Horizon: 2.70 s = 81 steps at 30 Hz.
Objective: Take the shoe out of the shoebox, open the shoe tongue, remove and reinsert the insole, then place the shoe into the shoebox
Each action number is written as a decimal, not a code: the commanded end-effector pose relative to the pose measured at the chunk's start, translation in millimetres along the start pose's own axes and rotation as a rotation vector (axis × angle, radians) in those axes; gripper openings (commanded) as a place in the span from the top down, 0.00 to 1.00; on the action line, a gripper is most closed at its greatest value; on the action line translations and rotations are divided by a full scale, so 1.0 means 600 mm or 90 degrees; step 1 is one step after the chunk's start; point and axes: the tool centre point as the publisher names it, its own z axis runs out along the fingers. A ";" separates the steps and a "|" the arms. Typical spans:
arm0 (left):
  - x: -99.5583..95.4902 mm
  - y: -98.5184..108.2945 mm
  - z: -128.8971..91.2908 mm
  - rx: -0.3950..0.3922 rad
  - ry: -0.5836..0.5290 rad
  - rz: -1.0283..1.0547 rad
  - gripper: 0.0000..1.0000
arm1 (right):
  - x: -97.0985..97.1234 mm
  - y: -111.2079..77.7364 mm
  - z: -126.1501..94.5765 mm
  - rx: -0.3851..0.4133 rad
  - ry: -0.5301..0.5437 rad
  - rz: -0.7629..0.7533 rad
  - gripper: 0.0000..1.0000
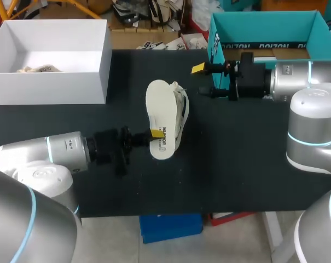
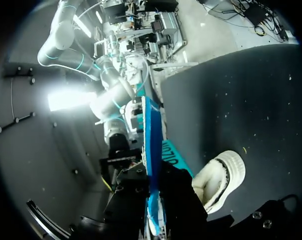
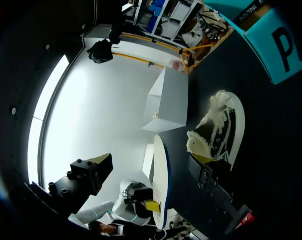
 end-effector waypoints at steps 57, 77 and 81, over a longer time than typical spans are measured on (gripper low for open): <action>-0.009 0.062 0.064 0.007 -0.006 -0.004 1.00 | -0.045 -0.029 0.085 0.171 0.066 -0.022 0.18; -0.009 0.062 0.064 0.007 -0.006 -0.004 1.00 | -0.053 -0.049 0.111 0.179 0.073 -0.009 0.76; -0.009 0.062 0.064 0.007 -0.006 -0.004 1.00 | -0.055 -0.051 0.110 0.177 0.071 -0.006 1.00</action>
